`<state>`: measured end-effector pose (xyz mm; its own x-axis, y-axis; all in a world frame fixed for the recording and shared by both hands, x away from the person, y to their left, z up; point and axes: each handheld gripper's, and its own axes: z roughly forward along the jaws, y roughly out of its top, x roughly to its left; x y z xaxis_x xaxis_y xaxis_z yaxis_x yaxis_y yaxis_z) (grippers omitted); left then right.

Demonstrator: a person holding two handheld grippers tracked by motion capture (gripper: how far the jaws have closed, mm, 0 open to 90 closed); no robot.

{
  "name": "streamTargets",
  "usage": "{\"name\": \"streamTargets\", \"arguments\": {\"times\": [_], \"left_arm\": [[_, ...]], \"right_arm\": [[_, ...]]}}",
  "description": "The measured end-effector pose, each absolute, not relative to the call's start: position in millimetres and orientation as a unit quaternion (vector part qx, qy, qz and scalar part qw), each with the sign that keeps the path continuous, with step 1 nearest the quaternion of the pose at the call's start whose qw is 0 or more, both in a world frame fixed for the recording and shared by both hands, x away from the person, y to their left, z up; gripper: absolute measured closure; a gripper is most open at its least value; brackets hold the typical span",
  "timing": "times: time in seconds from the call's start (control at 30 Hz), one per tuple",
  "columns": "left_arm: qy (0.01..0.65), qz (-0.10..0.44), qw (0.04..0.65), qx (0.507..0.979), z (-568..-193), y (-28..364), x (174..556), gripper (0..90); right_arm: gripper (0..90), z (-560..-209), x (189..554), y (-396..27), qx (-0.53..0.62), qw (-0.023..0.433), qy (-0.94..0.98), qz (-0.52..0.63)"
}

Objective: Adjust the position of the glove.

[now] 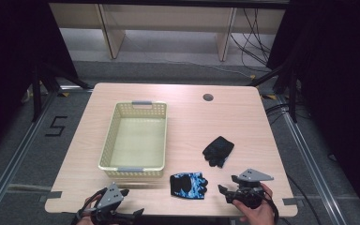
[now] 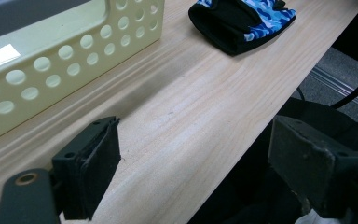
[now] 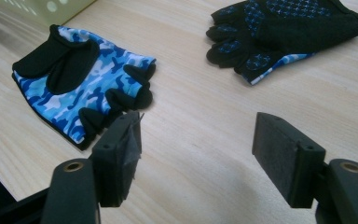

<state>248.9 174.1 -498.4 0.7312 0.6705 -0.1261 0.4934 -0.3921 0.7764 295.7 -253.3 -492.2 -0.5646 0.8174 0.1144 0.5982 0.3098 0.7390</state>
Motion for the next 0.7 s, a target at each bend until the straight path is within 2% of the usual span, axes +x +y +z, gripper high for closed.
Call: {"name": "streamTargets", "arguments": {"times": [0.27, 0.3, 0.33, 0.37, 0.4, 0.43, 0.5, 0.6, 0.63, 0.67, 0.7], "left_arm": [[0.348, 0.107, 0.420, 0.831, -497.7, 174.3, 249.3, 16.1], [0.347, 0.106, 0.420, 0.832, -497.7, 174.8, 249.3, 16.1], [0.347, 0.107, 0.421, 0.831, -498.0, 174.7, 249.4, 16.3], [0.347, 0.106, 0.419, 0.832, -497.8, 174.8, 249.4, 16.3], [0.346, 0.108, 0.419, 0.832, -498.0, 174.5, 249.6, 16.4], [0.341, 0.112, 0.411, 0.838, -497.4, 175.7, 250.2, 16.4], [0.338, 0.111, 0.409, 0.840, -497.0, 176.2, 250.6, 16.5], [0.352, 0.103, 0.416, 0.832, -497.4, 175.2, 249.7, 16.5], [0.354, 0.104, 0.420, 0.829, -497.6, 174.6, 249.3, 16.5], [0.351, 0.109, 0.423, 0.828, -498.0, 174.6, 249.6, 16.5], [0.351, 0.109, 0.423, 0.828, -498.0, 174.6, 249.6, 16.5]], "right_arm": [[41.0, -490.9, 298.2, -256.0, 0.438, 0.148, 0.800, 0.381], [44.1, -490.0, 296.6, -254.4, 0.451, 0.139, 0.794, 0.383], [52.0, -488.5, 299.3, -256.9, 0.441, 0.147, 0.797, 0.385], [52.0, -488.5, 299.3, -256.9, 0.441, 0.147, 0.797, 0.385], [59.8, -485.2, 300.2, -257.3, 0.446, 0.151, 0.791, 0.390], [59.8, -485.2, 300.2, -257.3, 0.446, 0.151, 0.791, 0.390], [67.9, -477.2, 304.3, -259.2, 0.432, 0.166, 0.793, 0.395], [66.0, -473.5, 309.1, -259.4, 0.427, 0.176, 0.794, 0.394], [62.7, -473.0, 312.5, -259.5, 0.429, 0.173, 0.793, 0.396], [54.0, -475.4, 321.1, -260.3, 0.440, 0.178, 0.789, 0.390], [54.0, -475.4, 321.1, -260.3, 0.440, 0.178, 0.789, 0.390]]}}
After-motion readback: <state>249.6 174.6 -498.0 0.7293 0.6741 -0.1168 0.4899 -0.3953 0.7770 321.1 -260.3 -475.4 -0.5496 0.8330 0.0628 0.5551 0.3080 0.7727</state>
